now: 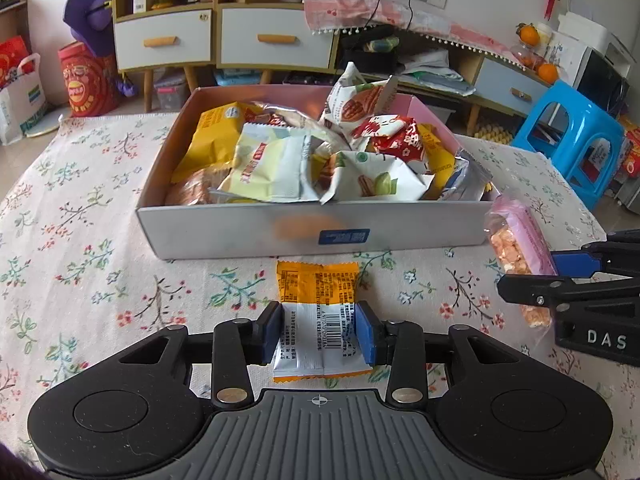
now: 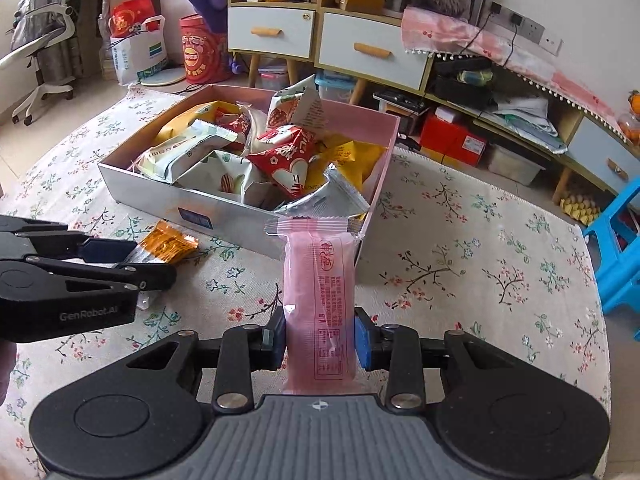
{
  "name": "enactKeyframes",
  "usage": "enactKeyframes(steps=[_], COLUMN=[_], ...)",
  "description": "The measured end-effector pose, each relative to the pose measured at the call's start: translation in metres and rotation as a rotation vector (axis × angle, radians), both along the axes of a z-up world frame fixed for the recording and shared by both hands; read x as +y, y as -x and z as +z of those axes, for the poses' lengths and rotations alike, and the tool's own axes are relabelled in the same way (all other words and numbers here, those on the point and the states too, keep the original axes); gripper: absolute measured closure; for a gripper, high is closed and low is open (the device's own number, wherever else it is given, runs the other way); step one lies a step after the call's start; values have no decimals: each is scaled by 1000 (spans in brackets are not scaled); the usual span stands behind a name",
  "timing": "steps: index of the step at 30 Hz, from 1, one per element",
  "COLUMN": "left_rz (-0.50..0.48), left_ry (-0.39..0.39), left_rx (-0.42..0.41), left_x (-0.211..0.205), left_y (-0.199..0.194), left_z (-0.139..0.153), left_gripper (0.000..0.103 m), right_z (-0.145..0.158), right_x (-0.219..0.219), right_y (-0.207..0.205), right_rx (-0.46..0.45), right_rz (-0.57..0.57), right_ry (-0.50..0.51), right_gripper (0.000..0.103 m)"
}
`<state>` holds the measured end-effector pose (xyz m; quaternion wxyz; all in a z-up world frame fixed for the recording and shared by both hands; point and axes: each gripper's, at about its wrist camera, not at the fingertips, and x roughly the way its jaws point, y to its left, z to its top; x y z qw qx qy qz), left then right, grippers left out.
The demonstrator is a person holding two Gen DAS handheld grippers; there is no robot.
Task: Organize snacks
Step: 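Carry pink pack and orange-white packet into the pink box and open both tools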
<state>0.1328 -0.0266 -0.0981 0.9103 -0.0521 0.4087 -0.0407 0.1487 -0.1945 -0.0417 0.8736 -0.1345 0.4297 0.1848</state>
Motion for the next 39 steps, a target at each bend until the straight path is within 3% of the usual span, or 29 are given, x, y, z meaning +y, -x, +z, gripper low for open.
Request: enactKeyframes(steps=[7, 13, 19, 30, 39], left_rz=[16, 15, -16, -43, -13], left_ry=[40, 88, 85, 45, 33], left_rx=[22, 0, -35, -67, -65], left_x=[20, 32, 33, 31, 30], left_y=[7, 13, 11, -37, -90], left_z=[10, 33, 59, 83, 80], left_gripper=[67, 67, 67, 67, 67], right_z=[6, 25, 38, 50, 45], right_x=[-4, -9, -7, 2, 1], right_y=[0, -2, -13, -41, -83], right_rx=[49, 53, 67, 56, 40], right_rz=[-57, -92, -148, -171, -218], right_ry=[-38, -141, -228, -256, -287], right_gripper=[82, 82, 82, 82, 82])
